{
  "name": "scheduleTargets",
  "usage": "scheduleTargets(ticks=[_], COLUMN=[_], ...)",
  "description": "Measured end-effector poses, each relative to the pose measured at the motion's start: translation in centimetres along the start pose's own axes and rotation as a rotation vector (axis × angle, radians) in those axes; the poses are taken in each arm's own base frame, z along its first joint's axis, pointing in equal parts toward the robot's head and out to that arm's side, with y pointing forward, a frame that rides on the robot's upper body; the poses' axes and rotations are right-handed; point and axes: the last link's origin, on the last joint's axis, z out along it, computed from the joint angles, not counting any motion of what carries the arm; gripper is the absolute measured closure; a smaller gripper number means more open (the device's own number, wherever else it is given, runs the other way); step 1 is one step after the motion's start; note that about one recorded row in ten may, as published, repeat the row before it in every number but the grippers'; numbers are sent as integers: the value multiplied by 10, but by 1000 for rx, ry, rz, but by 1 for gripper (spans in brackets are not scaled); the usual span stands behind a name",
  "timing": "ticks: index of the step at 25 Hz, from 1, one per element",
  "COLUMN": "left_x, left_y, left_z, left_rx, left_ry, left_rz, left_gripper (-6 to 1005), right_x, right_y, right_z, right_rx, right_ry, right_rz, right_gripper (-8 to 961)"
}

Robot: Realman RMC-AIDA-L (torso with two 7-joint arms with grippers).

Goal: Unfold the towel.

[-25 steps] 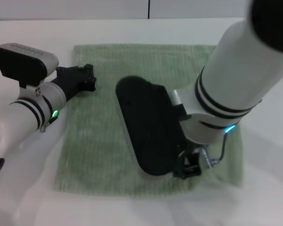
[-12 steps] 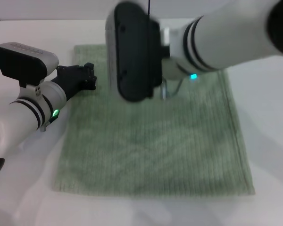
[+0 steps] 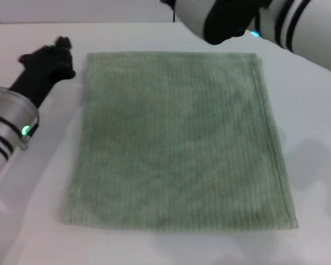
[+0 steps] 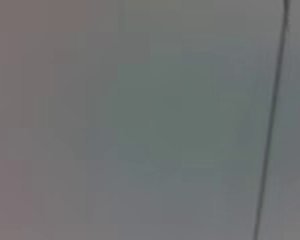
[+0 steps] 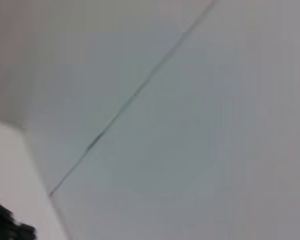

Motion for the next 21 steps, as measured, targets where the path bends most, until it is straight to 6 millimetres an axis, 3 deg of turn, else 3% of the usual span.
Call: scheduleTargets(ticks=[4,10,15,21], left_x=[5,14,18,21], left_y=[-4,-10,-14,-18], left_z=[-7,-25,-32,-34], left_rx=[11,10,28,45], left_ry=[52,167,209,237], left_rz=[-11,-24,-23,-27], left_gripper=[902,776,579,579], right_x=[9,22,44,75], right_y=[-1,-10,-13,-9], right_z=[-1,-10,-20,-39], right_rx=[55,186,338,518], right_ry=[-33,-118,-219,-323], right_rz=[28,90,120,198], right_gripper=[602,470,379,342])
